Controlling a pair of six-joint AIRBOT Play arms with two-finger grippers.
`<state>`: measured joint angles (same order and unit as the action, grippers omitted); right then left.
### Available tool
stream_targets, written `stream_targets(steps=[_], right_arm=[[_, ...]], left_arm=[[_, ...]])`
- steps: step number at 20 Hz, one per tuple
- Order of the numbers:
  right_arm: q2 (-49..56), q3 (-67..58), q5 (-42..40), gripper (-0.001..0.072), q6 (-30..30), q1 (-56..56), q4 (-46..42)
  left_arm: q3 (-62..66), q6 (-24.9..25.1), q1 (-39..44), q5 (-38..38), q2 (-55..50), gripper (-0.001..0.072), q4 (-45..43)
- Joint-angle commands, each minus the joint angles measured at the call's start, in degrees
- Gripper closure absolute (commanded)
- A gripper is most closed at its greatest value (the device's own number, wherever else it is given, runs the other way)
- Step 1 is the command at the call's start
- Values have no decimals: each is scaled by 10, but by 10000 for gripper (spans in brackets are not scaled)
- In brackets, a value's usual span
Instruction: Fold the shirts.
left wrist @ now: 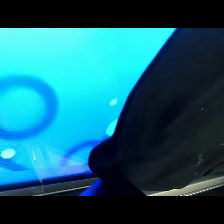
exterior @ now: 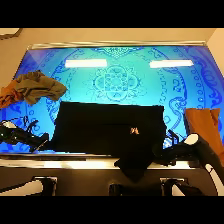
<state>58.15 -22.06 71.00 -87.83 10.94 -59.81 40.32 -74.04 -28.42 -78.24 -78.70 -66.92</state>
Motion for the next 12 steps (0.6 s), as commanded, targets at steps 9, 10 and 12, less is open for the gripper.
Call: stream_targets(steps=[9,10,12], right_arm=[[-21,-23,-21,678,15,-1,7],[-31,-56,13,678,15,-1,6],[-45,-126,55,678,1,-1,1]], left_arm=[[31,45,-1,0,27,683,23],[44,52,-1,-8,48,683,41],[74,50,-1,-8,85,684,65]])
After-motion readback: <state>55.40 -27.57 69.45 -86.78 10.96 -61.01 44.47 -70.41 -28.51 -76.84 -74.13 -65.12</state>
